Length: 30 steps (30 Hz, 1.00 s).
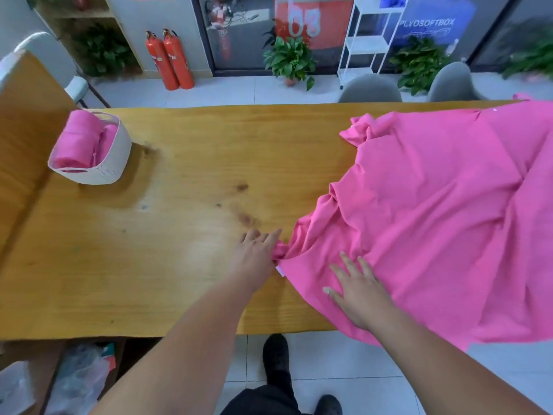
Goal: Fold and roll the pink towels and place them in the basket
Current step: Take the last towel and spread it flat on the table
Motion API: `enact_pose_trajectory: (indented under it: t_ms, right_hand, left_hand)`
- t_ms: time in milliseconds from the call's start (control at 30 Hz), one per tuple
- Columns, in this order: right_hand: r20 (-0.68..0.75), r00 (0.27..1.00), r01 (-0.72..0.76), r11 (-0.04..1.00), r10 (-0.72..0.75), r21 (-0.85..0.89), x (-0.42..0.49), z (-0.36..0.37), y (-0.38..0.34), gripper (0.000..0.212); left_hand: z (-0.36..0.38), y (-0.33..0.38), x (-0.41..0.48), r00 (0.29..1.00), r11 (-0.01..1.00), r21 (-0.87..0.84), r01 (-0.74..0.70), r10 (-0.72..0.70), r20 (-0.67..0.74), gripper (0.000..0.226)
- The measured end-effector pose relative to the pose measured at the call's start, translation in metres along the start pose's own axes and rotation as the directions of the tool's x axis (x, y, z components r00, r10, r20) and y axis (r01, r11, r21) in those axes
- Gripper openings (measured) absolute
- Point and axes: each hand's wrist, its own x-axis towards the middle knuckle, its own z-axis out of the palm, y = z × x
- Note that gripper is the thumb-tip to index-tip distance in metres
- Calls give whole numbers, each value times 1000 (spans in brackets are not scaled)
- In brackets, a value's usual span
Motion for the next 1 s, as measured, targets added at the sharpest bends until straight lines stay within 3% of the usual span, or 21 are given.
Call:
enact_pose_trajectory:
  t_ms: [133, 267, 400, 467, 567, 700, 800, 833, 900, 933, 1000]
  right_hand:
    - [-18, 1000, -22, 1000, 22, 8, -9, 0, -4, 70]
    - [-22, 1000, -23, 999, 22, -23, -24, 5, -6, 70]
    - [-59, 998, -15, 1000, 13, -24, -33, 10, -9, 71]
    - [-67, 998, -14, 1000, 12, -28, -41, 14, -11, 71]
    - [-93, 996, -1, 1000, -2, -26, -56, 22, -13, 72]
    - [-101, 995, 23, 999, -26, -37, -72, 27, -13, 72]
    - [-93, 994, 48, 997, -53, -52, -84, 32, -13, 72]
    - [-91, 994, 54, 997, -59, -55, -88, 33, -14, 73]
    - [-89, 994, 63, 996, -68, -58, -94, 34, -15, 73]
    - [-91, 993, 66, 996, -72, -62, -96, 33, -15, 73]
    - [-96, 992, 70, 995, -77, -72, -100, 32, -14, 74]
  left_hand:
    - [6, -16, -33, 999, 999, 41, -30, 32, -38, 66]
    - [15, -26, -74, 998, 998, 39, 53, -51, -38, 60]
    - [19, -30, -101, 972, 950, -207, 232, -233, 22, 56]
    - [12, -26, -117, 910, 758, -526, 386, -406, 83, 50]
    - [-12, -16, -140, 789, 290, -828, 479, -556, 262, 50]
    - [-19, -18, -161, 774, -170, -927, 334, -512, 373, 73]
    - [-12, -15, -180, 782, -437, -879, 192, -473, 406, 47]
    - [-10, -13, -186, 780, -462, -872, 162, -482, 399, 45]
    - [-4, -14, -197, 751, -408, -898, 162, -539, 381, 48]
    - [-1, -15, -201, 723, -332, -920, 209, -581, 374, 50]
    - [3, -18, -209, 655, -64, -923, 381, -685, 318, 52]
